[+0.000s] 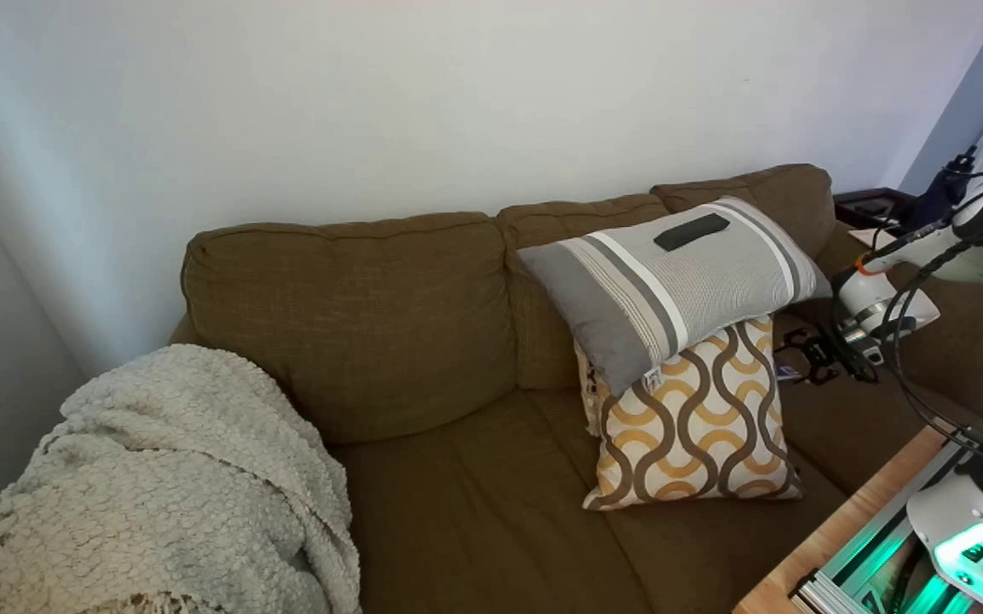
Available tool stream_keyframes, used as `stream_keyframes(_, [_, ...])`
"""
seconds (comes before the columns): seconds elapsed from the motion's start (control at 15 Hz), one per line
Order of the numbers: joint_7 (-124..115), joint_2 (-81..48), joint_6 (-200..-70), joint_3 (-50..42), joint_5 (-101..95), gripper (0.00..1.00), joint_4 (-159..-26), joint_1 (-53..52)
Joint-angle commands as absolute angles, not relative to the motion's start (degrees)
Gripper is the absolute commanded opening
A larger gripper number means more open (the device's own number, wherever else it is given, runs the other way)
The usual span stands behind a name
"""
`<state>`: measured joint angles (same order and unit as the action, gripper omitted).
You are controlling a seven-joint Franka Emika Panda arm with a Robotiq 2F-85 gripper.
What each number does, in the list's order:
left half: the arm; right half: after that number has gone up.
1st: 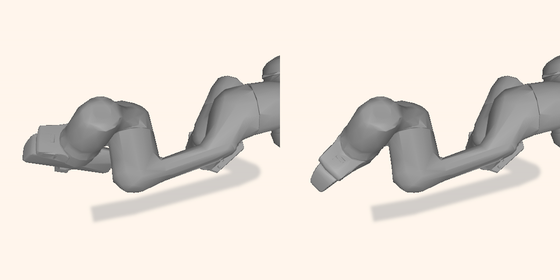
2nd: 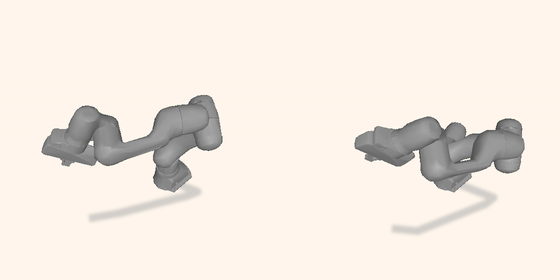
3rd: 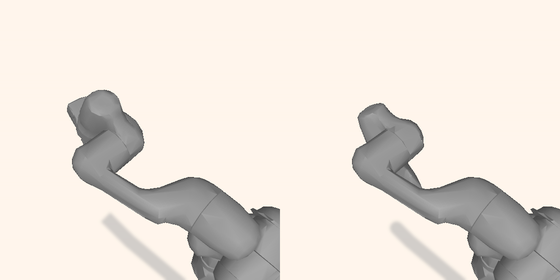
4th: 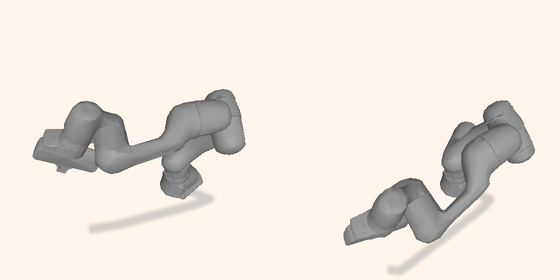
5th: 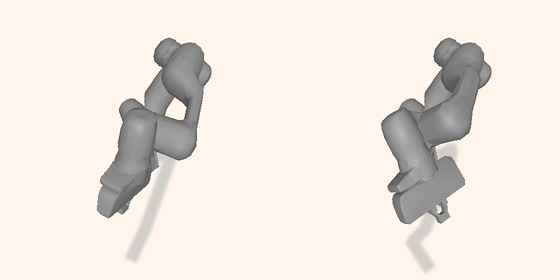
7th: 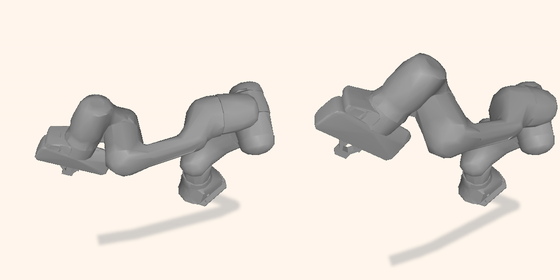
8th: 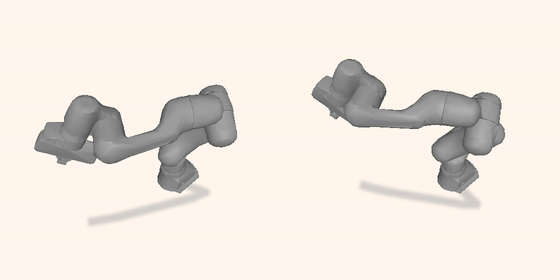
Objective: Put the purple book on the grey pillow
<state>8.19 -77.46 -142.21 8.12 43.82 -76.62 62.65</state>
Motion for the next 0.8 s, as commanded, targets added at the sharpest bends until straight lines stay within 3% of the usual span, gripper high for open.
stream_keyframes(0.0, [9.97, -83.36, -141.02, 8.96, 44.92, 1.0, -69.55, 63.45])
stream_keyframes(0.33, [12.13, -88.9, -139.92, 11.52, 45.26, 1.0, -62.48, 64.62])
stream_keyframes(0.67, [18.52, -85.43, -139.29, 15.82, 52.45, 1.0, -66.41, 67.08])
stream_keyframes(0.73, [19.81, -85.3, -139.11, 16.0, 53.81, 0.86, -66.42, 67.06])
